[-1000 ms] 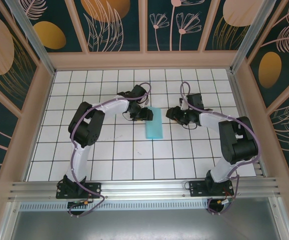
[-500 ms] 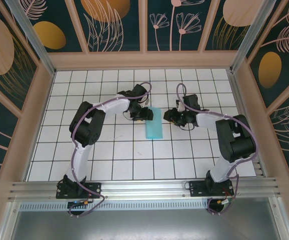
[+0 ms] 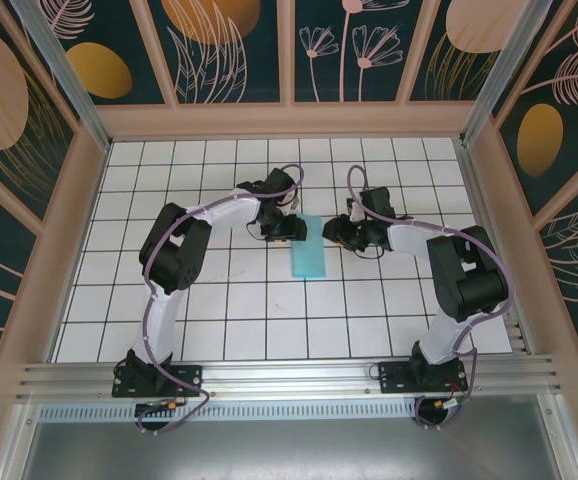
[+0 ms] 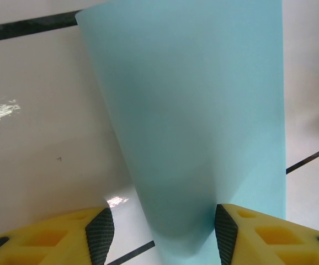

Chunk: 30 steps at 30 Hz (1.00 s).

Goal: Fold a paper plane with a square sheet of paper (fold left side to right side)
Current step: First fold in half a square sheet of paper at the center of the table, then hold the square sheet of paper at the center of the table.

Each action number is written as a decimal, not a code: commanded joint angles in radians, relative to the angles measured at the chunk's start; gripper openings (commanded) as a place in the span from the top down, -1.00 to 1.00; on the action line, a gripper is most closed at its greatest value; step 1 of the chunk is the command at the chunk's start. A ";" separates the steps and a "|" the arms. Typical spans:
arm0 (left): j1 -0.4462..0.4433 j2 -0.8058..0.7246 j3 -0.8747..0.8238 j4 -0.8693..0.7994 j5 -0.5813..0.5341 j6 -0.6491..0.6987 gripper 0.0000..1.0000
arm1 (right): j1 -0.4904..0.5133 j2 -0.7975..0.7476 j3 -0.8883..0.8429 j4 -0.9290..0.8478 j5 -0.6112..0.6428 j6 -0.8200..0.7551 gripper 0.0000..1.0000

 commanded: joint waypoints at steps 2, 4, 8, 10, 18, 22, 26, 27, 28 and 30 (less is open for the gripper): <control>-0.031 0.113 0.000 0.091 -0.025 0.031 -0.13 | 0.006 0.007 0.024 0.006 -0.012 0.008 0.31; -0.034 0.117 0.004 0.087 -0.025 0.033 -0.13 | 0.009 0.012 0.024 0.009 -0.015 0.010 0.33; -0.038 0.122 0.014 0.080 -0.027 0.036 -0.12 | 0.018 0.026 0.028 0.013 -0.021 0.013 0.40; -0.038 0.123 0.015 0.079 -0.027 0.035 -0.13 | 0.026 0.037 0.034 0.016 -0.023 0.016 0.43; -0.037 0.123 0.013 0.080 -0.028 0.036 -0.13 | 0.056 0.087 0.068 0.008 -0.022 0.016 0.53; -0.037 0.123 0.013 0.082 -0.028 0.034 -0.13 | 0.063 0.113 0.082 -0.007 -0.013 0.012 0.55; -0.038 0.122 0.011 0.083 -0.028 0.034 -0.14 | 0.068 0.137 0.102 -0.037 0.005 -0.002 0.56; -0.038 0.123 0.009 0.083 -0.028 0.034 -0.13 | 0.070 0.143 0.105 -0.047 0.011 -0.006 0.56; -0.038 0.121 0.008 0.083 -0.028 0.034 -0.13 | 0.070 0.149 0.109 -0.056 0.016 -0.011 0.56; -0.039 0.120 0.009 0.085 -0.032 0.036 -0.14 | 0.073 0.157 0.112 -0.070 0.026 -0.017 0.56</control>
